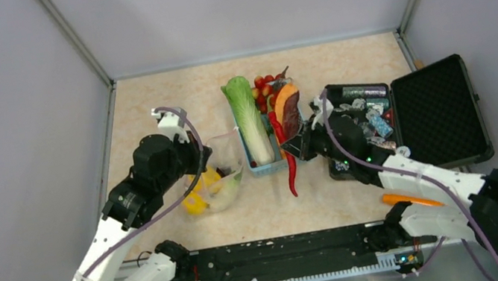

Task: Place the food in the zip-top bag and seal the zipper
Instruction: Pick up the fake vegetable from the bin, then place the fake vegetable in the zipper food storage bag.

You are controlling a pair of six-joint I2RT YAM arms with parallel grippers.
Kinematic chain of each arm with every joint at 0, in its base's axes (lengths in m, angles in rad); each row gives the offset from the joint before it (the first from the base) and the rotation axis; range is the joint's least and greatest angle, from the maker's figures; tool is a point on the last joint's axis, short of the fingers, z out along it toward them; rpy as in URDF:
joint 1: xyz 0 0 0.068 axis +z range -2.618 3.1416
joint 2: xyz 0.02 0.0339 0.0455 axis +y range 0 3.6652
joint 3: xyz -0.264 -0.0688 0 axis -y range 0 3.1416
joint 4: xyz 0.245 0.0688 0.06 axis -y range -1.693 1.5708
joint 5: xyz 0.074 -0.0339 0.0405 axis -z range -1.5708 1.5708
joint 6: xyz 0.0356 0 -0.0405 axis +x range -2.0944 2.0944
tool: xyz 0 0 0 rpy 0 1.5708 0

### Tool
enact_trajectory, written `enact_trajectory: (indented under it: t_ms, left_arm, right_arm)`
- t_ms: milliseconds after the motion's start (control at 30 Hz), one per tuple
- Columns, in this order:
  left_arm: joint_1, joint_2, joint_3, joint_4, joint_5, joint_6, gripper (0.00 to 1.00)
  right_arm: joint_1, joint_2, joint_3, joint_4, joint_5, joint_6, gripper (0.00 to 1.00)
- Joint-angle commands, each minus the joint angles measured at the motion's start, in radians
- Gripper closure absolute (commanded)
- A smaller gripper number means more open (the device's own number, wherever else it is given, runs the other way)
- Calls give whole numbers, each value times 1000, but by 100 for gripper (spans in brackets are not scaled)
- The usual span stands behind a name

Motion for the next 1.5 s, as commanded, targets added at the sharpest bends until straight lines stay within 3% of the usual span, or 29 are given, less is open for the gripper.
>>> enact_trajectory:
  t_ms: [0,200,467,667,1033,1167,1333,1467]
  left_arm:
    - [2,2,-4,43,12,3,100]
    - [2,5,-3,49,12,3,100]
    - [2,20,0,58,25,-1,100]
    - [1,22,-3,61,55,-5,100]
    - [2,21,-2,51,95,-5,100]
    - [1,-3,-26,72,107,-29,100]
    - [0,-13,-44,89,119,-39,100]
    - [1,-12,-42,98,152,-50,100]
  right_arm:
    - [9,-158,-131,306,-95,-93,97]
    - [9,-347,-381,838,-128,-116,100]
    - [9,-361,-376,1031,-396,-129,100]
    - [10,-316,-369,1286,-418,-139,100]
    - [13,-55,-176,1515,-489,-161,100]
    - [29,74,-80,1522,-383,-106,100]
    - [120,191,0,1523,-294,-260,100]
    - [167,291,80,1522,-278,-286,100]
